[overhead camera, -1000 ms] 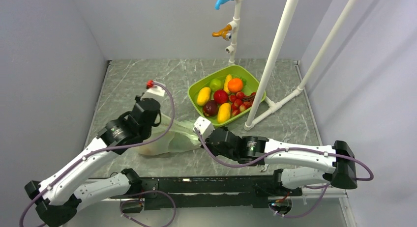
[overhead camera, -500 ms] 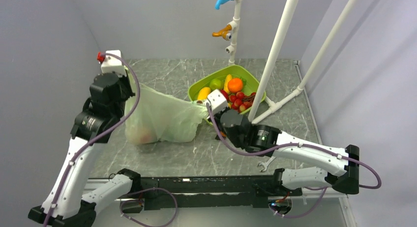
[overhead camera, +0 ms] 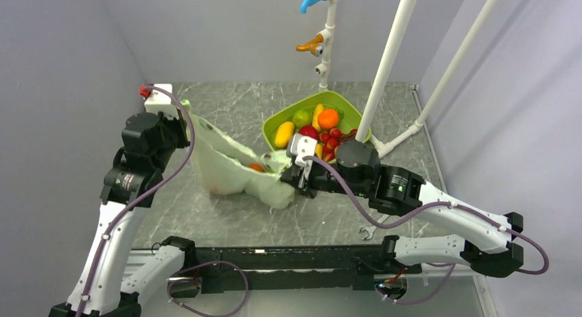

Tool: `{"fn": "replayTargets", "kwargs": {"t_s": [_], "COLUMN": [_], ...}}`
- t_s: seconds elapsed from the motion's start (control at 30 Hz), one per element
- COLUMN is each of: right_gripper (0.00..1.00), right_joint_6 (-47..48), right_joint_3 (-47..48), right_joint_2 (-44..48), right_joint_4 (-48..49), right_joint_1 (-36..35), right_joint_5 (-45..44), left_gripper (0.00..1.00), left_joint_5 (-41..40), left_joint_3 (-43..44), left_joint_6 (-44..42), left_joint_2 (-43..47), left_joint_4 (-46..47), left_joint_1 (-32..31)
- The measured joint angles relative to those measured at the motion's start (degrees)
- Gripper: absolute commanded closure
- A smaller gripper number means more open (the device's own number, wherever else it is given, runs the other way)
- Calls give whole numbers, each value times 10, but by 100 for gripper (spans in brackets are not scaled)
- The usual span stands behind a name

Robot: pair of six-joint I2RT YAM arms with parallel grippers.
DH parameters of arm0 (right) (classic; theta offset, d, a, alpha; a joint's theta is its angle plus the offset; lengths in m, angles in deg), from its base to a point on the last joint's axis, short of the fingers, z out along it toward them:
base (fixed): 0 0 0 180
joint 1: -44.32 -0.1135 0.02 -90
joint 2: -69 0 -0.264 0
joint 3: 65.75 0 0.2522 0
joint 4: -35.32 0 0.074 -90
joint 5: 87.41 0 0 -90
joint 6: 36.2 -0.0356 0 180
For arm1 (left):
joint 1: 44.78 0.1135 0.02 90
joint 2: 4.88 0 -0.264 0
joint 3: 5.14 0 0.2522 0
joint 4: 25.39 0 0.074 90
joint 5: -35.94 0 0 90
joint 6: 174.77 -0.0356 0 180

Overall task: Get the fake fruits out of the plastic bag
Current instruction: Adjust the plastic bag at the center of the board.

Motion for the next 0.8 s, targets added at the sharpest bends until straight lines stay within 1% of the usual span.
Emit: {"fn": "replayTargets", "kwargs": {"t_s": [0.03,0.1,0.13,0.17,0.23,0.27,0.33,0.4,0.47,0.53,0.63,0.7,0.8], "right_gripper": [100,100,95,86,62,52,37,25,18,10,1,0,1], "right_joint_6": [-14,-37,-52,-68,-93,-108,-130,-146,-154,-155,-153,-155,-159], "right_joint_3": [-9,-30,-44,-58,-77,-87,-102,-100,-70,-10,80,118,146], "right_joint_2": [4,-2,-13,-28,-64,-87,-121,-141,-150,-161,-165,-157,-145], "right_joint_4": [6,19,27,36,46,49,47,34,5,-19,-21,-9,-6], "right_joint_1": [0,-6,-12,-21,-35,-40,-45,-45,-43,-40,-34,-33,-30], "right_joint_5": [59,139,177,212,257,275,292,290,274,260,256,254,229], "left_gripper": [100,100,100,100,100,100,100,100,100,100,100,100,100], "left_joint_5": [4,8,8,8,8,8,8,10,14,22,26,27,27], "left_joint_3": [-25,-62,-80,-92,-111,-116,-121,-121,-121,-121,-121,-121,-121], "left_joint_6": [1,0,0,0,0,0,0,0,0,0,-2,-3,-4], "left_joint_2": [14,34,43,49,63,69,80,93,102,109,111,109,105], "left_joint_4": [1,-2,-4,-5,-8,-9,-10,-13,-15,-17,-17,-18,-21], "left_joint_1": [0,0,0,0,0,0,0,0,0,0,0,0,0]}}
